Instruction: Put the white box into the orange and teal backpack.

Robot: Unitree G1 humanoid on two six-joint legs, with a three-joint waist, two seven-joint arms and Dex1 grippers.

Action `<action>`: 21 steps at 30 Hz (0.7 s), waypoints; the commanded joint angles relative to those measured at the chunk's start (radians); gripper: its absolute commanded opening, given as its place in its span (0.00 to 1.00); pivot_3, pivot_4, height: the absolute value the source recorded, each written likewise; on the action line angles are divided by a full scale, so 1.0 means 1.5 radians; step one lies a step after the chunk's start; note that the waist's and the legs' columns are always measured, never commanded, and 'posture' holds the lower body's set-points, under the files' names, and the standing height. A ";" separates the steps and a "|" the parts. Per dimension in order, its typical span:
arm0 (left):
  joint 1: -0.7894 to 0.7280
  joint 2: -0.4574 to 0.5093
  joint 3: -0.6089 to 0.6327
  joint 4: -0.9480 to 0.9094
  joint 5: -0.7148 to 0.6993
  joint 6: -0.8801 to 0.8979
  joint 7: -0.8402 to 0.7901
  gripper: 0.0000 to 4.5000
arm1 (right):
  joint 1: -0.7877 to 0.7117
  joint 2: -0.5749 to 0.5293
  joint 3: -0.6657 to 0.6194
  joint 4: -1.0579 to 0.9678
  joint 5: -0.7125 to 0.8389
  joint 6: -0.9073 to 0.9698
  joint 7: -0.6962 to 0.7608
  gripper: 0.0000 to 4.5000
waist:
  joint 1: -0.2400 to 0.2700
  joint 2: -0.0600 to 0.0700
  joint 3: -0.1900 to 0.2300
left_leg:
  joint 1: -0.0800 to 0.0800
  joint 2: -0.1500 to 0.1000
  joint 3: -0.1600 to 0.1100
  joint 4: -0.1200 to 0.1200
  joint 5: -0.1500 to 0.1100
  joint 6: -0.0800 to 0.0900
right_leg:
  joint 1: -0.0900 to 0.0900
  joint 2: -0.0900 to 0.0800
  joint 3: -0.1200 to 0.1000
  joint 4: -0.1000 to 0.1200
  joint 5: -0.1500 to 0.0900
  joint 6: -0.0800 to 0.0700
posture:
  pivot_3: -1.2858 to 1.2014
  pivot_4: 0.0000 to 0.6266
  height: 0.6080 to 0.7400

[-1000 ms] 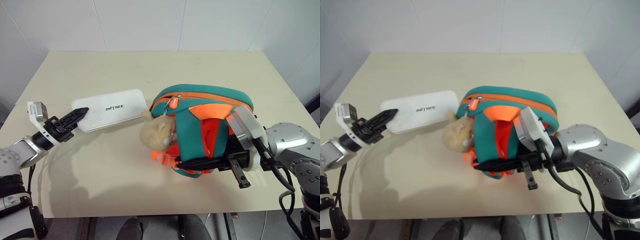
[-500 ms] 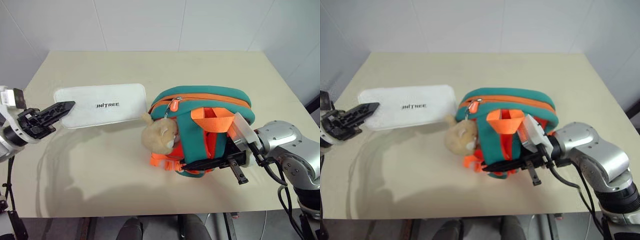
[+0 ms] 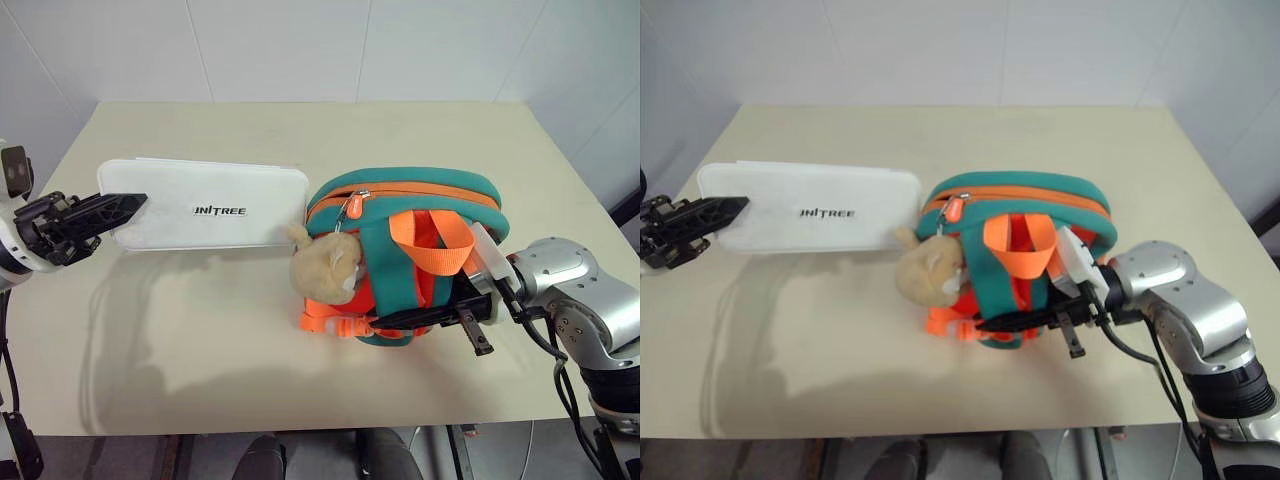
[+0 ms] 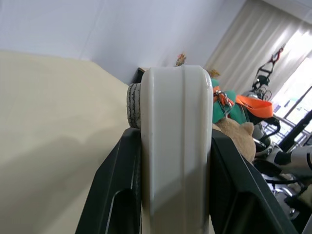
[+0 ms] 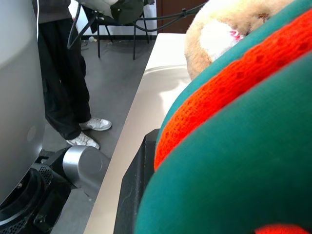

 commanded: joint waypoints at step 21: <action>-0.100 0.068 -0.010 -0.196 0.012 -0.051 -0.025 0.29 | -0.026 0.036 0.014 0.035 -0.036 -0.018 0.009 0.11 | 0.001 0.000 0.000 | 0.000 0.000 0.000 0.001 0.000 0.000 | 0.000 0.000 0.000 0.000 0.000 0.000 | 0.52 0.24 1.00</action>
